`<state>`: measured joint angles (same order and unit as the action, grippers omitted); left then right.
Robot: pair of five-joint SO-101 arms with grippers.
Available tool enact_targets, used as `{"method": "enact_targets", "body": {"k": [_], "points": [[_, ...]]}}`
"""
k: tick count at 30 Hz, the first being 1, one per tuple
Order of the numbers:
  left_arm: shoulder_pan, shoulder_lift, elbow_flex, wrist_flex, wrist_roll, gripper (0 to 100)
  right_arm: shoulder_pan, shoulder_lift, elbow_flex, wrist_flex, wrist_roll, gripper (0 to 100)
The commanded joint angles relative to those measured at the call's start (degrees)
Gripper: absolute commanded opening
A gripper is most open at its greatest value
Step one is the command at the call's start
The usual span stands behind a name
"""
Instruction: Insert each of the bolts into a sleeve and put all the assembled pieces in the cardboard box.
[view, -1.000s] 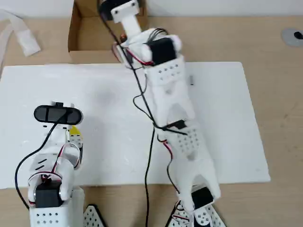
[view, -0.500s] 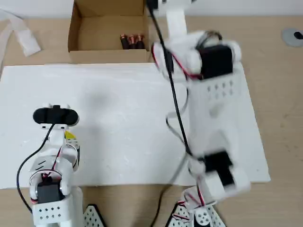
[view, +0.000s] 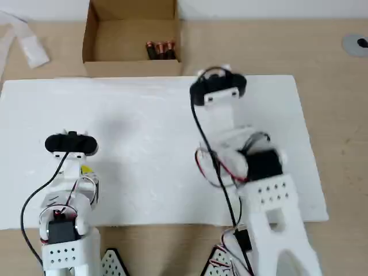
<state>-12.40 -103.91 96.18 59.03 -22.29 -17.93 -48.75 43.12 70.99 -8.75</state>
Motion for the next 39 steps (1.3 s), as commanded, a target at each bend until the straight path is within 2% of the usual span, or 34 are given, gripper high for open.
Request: {"method": "enact_targets", "body": {"k": [1, 6, 18, 23, 28, 39], "points": [[-1.0, -0.5, 0.9, -3.4, 0.0, 0, 1.0, -9.7, 12.4, -10.8, -0.4, 0.9], [-1.0, -0.5, 0.9, -3.4, 0.0, 0, 1.0, -21.8, 29.7, -19.2, 0.0, 0.9], [-1.0, -0.5, 0.9, -3.4, -0.2, 0, 1.0, -46.0, 50.6, -19.1, 10.4, 0.9], [-0.9, -0.4, 0.9, -3.4, -0.2, 0, 1.0, -55.1, 54.0, -18.9, 14.3, 0.9], [-0.8, -0.4, 0.9, -3.4, -0.2, 0, 1.0, -61.0, 53.7, -10.4, 15.3, 0.9], [-0.8, -0.4, 0.9, -3.4, -0.2, 0, 1.0, -61.2, 53.4, -9.1, 15.3, 0.9]]}}
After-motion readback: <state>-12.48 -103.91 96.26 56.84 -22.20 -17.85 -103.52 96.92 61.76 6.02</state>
